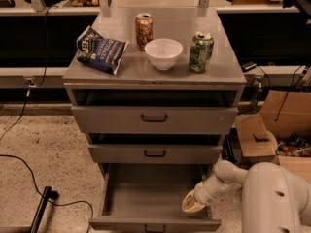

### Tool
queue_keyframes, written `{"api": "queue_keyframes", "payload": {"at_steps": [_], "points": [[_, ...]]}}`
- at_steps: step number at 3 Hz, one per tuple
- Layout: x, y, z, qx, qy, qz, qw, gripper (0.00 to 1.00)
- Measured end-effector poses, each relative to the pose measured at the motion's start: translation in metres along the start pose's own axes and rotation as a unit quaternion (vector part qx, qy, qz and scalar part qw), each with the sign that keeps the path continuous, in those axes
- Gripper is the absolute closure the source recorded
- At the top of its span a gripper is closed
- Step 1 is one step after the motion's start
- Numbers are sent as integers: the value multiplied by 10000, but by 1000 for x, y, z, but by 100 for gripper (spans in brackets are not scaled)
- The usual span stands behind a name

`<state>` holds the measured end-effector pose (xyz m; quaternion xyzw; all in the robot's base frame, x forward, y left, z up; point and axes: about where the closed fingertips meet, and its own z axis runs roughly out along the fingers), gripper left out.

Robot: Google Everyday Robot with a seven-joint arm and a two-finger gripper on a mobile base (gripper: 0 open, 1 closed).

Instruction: Open bottom drawer

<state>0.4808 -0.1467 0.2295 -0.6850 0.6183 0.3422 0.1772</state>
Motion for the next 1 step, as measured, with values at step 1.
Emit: {"api": "queue_keyframes", "payload": {"at_steps": [1], "points": [[-30, -12, -34, 452, -250, -292, 9982, 100]]}}
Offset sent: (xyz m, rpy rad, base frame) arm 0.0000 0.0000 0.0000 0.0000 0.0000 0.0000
